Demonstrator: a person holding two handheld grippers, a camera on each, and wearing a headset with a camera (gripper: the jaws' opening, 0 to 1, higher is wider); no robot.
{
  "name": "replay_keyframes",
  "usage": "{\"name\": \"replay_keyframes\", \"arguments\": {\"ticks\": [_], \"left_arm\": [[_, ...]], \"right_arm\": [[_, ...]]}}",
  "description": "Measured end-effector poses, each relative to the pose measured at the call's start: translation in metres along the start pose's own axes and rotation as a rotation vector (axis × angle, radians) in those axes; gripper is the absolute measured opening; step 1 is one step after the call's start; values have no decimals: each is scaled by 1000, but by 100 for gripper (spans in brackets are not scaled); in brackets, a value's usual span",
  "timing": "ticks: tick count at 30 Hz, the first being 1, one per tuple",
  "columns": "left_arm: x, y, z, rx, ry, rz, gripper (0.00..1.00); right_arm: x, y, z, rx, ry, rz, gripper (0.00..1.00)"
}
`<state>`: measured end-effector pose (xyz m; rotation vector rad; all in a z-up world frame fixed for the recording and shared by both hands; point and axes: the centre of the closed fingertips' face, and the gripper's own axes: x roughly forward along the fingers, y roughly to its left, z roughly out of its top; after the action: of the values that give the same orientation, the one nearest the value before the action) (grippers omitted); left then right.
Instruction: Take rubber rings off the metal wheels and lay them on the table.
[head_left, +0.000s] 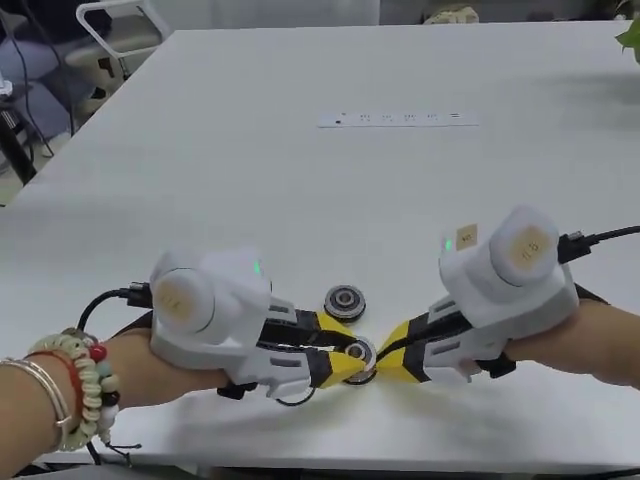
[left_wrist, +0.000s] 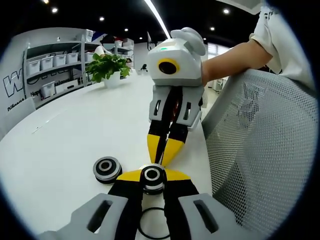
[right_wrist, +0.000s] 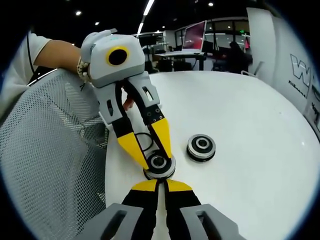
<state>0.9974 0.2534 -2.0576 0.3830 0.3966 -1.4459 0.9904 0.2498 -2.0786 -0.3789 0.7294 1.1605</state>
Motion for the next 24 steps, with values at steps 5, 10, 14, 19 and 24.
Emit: {"name": "replay_keyframes", "arguments": {"ticks": [5, 10, 14, 19, 24], "left_arm": [[0, 0, 0, -1, 0, 2, 10], [0, 0, 0, -2, 0, 4, 10], [0, 1, 0, -3, 0, 10, 10], [0, 2, 0, -5, 0, 12, 9], [0, 3, 0, -6, -1, 12, 9]], "right_arm": [[0, -1, 0, -7, 2, -9, 0], [0, -5, -1, 41, 5, -19, 0], [-2, -11, -1, 120, 0, -33, 0], [-7, -15, 4, 221, -37, -37, 0], [-10, -14, 11, 394, -69, 1, 0]]}}
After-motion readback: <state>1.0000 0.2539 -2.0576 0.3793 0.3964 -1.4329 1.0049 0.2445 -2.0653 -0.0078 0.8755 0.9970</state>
